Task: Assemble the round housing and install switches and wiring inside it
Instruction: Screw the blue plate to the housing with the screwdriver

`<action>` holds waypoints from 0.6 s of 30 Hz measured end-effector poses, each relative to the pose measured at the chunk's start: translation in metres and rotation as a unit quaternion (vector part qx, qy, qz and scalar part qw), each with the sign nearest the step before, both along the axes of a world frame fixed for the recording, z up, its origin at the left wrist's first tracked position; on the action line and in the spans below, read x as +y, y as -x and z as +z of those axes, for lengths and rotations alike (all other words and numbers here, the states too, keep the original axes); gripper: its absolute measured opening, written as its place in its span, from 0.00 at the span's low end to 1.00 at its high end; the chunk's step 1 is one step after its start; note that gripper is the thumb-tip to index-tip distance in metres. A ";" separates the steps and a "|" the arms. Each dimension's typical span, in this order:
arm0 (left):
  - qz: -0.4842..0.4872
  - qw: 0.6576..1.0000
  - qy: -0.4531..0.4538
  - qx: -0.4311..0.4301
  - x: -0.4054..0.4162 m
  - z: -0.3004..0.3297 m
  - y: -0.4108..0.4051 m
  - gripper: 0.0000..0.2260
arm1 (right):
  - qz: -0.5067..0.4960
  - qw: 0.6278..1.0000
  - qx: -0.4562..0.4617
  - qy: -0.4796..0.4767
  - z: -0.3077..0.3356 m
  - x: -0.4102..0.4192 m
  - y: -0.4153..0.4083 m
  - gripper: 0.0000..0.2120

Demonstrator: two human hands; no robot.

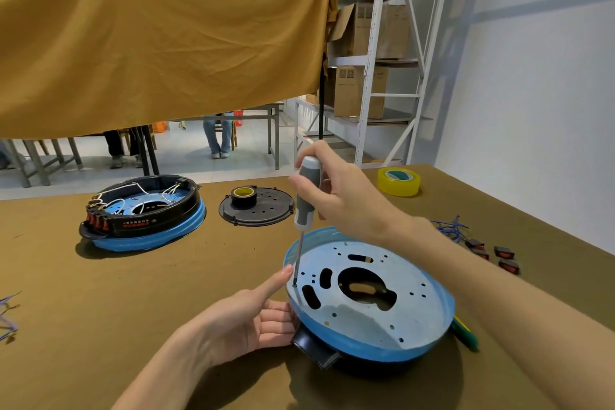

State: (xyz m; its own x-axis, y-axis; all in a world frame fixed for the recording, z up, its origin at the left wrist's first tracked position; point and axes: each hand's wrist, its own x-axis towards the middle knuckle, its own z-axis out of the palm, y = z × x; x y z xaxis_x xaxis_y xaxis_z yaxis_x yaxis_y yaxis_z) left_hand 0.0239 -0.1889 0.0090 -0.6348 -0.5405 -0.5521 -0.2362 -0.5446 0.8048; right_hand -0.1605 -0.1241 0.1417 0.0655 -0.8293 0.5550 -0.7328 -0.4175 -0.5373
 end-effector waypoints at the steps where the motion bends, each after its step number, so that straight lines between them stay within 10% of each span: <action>1: 0.003 1.000 -0.007 0.005 0.001 0.001 -0.001 0.40 | -0.006 0.999 0.021 -0.037 0.008 0.003 0.001 0.09; 10: 0.041 0.999 0.001 0.004 0.010 0.001 0.004 0.40 | -0.102 0.951 0.270 -0.115 0.052 0.012 0.001 0.14; 18: 0.061 0.998 0.020 0.006 0.016 -0.002 0.008 0.40 | -0.080 0.936 0.288 -0.185 0.066 0.006 -0.004 0.12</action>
